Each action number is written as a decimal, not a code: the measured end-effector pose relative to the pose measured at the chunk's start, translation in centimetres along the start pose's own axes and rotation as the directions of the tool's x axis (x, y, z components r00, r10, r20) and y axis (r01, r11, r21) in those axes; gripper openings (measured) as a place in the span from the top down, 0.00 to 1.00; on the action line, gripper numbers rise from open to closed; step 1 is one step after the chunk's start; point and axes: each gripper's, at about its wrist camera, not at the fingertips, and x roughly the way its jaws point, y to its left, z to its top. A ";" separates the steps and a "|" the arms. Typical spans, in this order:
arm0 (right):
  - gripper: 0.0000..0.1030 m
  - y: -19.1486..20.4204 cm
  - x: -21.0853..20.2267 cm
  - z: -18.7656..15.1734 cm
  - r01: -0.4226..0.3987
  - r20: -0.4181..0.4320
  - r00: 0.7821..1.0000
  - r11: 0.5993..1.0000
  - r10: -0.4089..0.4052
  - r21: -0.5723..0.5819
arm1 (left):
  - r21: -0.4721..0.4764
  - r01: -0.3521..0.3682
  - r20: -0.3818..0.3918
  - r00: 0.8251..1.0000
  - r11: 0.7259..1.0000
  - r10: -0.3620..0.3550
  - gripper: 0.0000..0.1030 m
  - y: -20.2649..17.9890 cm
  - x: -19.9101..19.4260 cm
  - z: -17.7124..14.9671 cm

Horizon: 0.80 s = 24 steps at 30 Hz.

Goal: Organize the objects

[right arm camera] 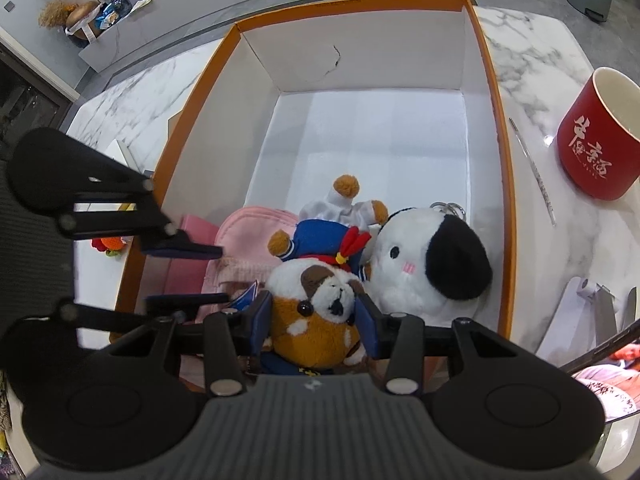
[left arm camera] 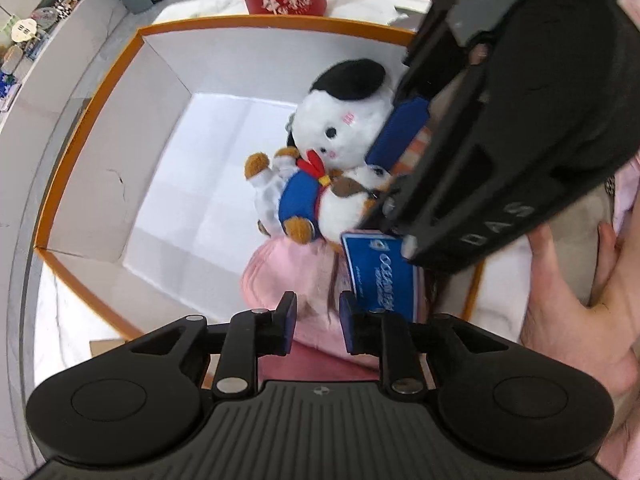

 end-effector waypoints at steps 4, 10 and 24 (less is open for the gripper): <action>0.54 -0.5 -0.1 -0.2 -0.022 0.004 1.000 1.000 0.022 0.012 | -0.030 -0.009 0.011 1.000 1.000 0.009 0.80 0.2 0.8 -0.3; 0.58 -0.4 -1.1 -0.4 -0.027 0.019 0.999 1.000 0.027 -0.008 | -0.027 -0.031 0.023 0.999 0.999 0.032 0.91 -0.2 -1.1 0.1; 0.61 -0.2 0.4 0.8 0.022 -0.030 0.999 0.999 -0.023 -0.036 | -0.036 0.015 -0.048 0.999 0.999 -0.016 0.92 -0.2 -2.1 2.0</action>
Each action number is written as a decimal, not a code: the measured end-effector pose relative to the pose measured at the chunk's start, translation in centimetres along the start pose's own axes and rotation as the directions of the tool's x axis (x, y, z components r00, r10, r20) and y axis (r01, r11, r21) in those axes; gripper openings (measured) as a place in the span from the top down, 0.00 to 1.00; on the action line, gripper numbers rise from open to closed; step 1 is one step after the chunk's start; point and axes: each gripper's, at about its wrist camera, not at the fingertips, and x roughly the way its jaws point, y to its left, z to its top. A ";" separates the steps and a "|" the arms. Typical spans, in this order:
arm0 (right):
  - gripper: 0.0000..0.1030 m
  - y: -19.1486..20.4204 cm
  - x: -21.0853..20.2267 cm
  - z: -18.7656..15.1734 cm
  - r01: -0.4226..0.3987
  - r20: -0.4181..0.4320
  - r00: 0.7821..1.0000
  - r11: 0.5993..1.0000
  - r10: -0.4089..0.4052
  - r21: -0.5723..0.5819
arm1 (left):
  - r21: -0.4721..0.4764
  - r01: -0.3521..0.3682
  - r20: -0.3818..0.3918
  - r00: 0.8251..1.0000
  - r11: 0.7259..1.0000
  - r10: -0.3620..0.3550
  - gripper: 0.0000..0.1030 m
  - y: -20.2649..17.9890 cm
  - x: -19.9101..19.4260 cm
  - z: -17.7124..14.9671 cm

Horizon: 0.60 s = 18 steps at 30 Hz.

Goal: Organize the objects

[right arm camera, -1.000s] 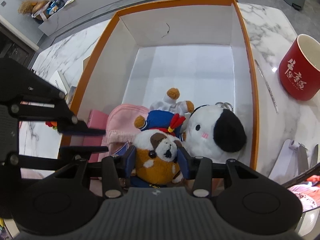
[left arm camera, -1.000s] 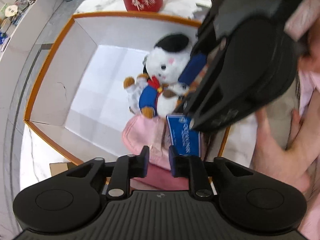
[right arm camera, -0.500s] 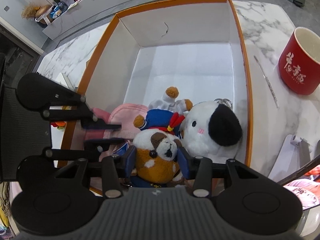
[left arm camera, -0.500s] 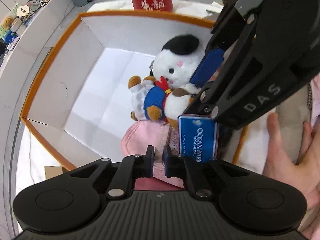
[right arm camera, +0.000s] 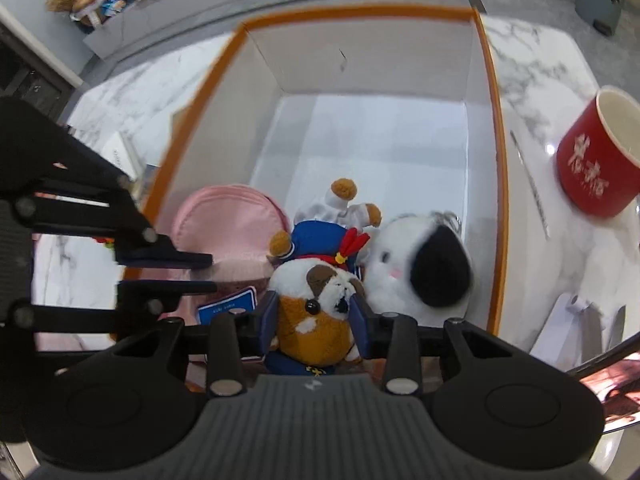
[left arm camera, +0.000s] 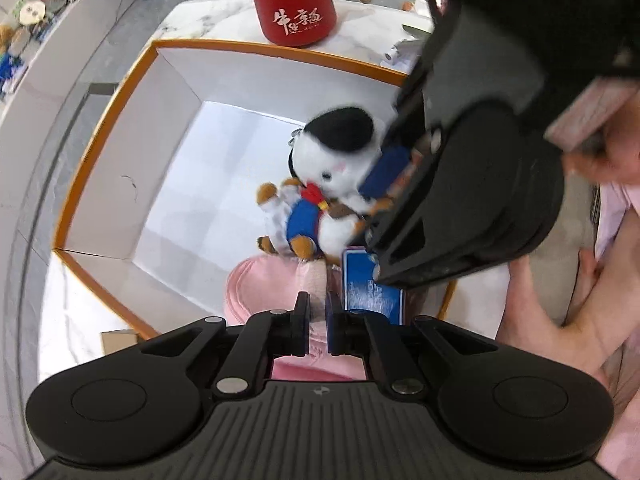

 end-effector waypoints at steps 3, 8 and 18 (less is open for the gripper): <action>0.64 -0.9 1.9 -0.2 -0.022 -0.059 0.998 0.999 0.024 0.038 | -0.029 0.010 0.016 1.000 1.000 -0.010 0.92 0.6 1.3 0.2; 0.64 -1.0 2.1 -0.4 -0.025 -0.063 0.998 0.999 0.027 0.033 | -0.087 0.084 0.068 0.995 0.993 -0.079 0.95 1.6 2.1 -0.1; 0.62 -0.6 1.8 -0.3 -0.001 -0.063 0.998 1.000 0.001 -0.012 | -0.207 0.126 0.179 0.980 0.970 -0.089 0.87 2.2 0.6 -2.3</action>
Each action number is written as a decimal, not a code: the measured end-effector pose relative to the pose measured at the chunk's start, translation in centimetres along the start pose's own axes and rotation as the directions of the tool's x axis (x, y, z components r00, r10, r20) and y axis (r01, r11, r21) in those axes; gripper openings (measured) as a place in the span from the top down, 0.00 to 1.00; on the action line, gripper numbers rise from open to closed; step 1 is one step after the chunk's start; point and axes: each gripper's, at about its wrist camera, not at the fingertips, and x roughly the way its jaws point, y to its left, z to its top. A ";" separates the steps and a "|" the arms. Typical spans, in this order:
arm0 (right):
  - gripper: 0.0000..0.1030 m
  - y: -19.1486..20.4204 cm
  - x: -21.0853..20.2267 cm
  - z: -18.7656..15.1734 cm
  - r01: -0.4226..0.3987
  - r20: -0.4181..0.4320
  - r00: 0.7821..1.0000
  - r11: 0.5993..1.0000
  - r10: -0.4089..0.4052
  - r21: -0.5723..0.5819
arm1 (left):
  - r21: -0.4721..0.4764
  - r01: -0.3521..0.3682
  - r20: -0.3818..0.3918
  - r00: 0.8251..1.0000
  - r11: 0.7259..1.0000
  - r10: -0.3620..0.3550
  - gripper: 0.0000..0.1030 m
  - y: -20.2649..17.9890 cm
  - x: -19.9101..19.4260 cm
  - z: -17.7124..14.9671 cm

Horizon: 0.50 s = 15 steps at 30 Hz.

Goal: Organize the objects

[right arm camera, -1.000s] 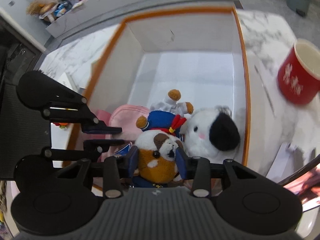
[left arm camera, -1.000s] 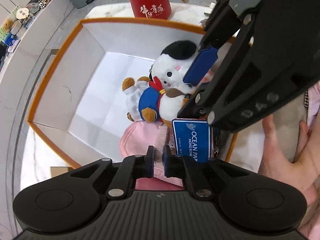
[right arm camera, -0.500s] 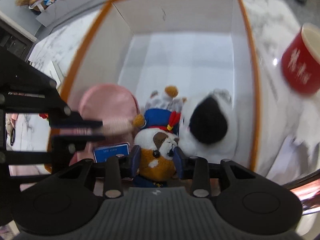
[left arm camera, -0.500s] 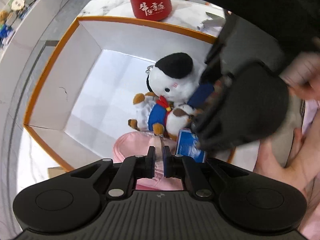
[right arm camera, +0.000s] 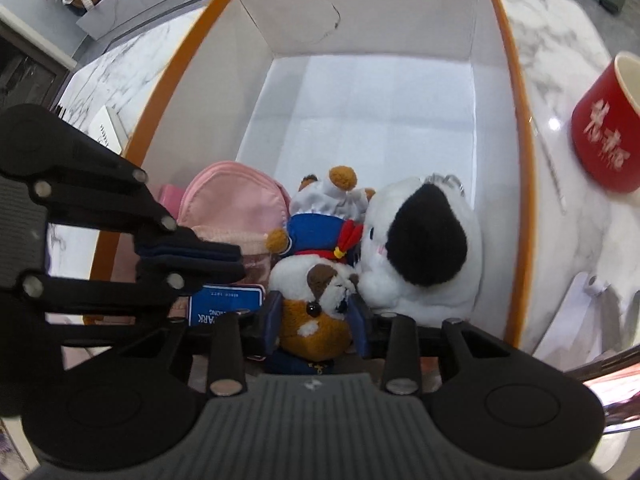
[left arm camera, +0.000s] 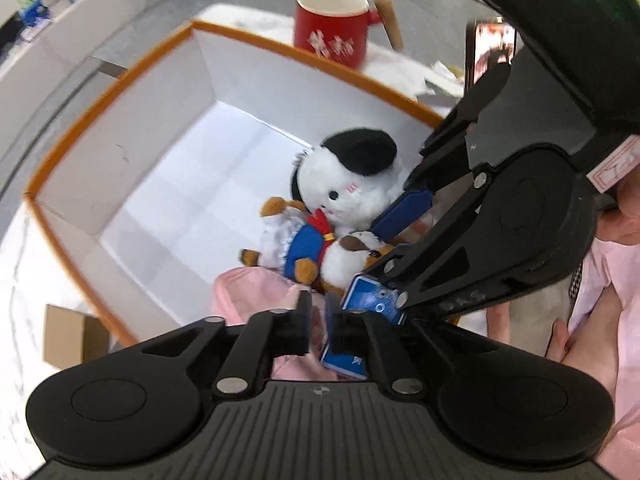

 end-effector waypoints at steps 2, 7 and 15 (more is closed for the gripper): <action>0.62 0.2 -0.5 -0.2 0.017 0.011 1.000 1.000 -0.017 -0.016 | -0.014 -0.060 -0.006 0.998 0.998 0.060 0.79 -0.2 -0.9 -0.4; 0.61 0.3 -2.3 -0.1 0.047 0.042 0.998 0.999 -0.046 -0.018 | -0.133 -0.087 -0.088 0.993 0.987 0.075 0.71 0.6 -1.5 -1.7; 0.53 0.3 -4.1 0.0 -0.043 0.051 0.998 0.998 0.041 0.034 | -0.208 -0.049 -0.110 0.994 0.977 0.027 0.71 0.6 0.1 -1.9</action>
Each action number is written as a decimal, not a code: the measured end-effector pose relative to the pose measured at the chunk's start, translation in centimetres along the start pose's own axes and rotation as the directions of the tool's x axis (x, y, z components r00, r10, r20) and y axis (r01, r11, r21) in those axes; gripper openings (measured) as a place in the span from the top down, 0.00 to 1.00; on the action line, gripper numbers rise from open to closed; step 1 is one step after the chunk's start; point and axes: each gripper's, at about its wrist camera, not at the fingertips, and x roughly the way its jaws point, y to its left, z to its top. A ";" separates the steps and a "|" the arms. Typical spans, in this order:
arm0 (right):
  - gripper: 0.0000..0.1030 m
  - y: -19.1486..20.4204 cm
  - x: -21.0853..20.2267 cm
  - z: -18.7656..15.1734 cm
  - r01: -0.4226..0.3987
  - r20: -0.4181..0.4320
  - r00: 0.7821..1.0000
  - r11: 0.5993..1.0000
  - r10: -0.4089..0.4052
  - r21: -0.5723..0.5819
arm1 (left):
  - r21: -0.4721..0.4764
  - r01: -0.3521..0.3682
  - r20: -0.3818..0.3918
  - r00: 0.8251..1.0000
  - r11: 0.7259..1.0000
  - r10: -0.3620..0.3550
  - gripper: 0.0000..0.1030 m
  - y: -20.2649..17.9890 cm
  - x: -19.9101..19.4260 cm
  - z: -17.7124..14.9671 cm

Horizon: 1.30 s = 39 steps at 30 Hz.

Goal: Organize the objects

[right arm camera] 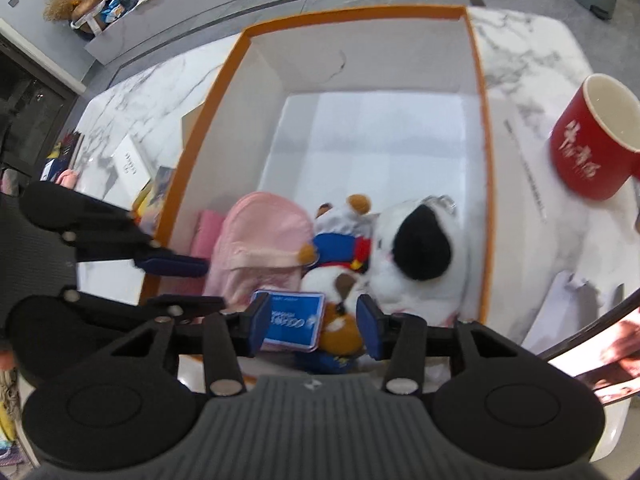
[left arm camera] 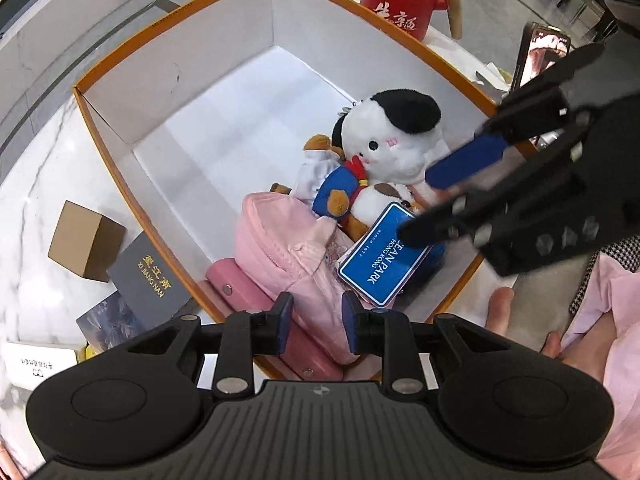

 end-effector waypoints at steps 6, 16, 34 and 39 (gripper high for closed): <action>0.76 0.6 2.8 -0.6 0.029 -0.077 0.997 0.999 -0.030 -0.021 | -0.016 -0.020 -0.016 1.000 1.000 0.020 0.70 -0.4 0.3 0.0; 1.00 1.9 0.3 -0.7 0.146 0.004 0.989 0.979 -0.147 -0.142 | -0.015 -0.023 0.034 0.999 1.000 0.023 0.95 -0.1 -1.1 0.4; 0.94 2.0 2.4 -1.1 0.150 0.033 0.988 0.985 -0.148 -0.089 | -0.121 0.036 0.128 0.991 0.992 -0.021 0.80 0.2 -2.5 -1.0; 0.92 3.5 0.3 -3.2 0.150 0.162 0.977 0.988 -0.142 -0.037 | -0.091 -0.016 0.283 0.958 0.996 0.042 0.65 -1.0 -5.6 -4.0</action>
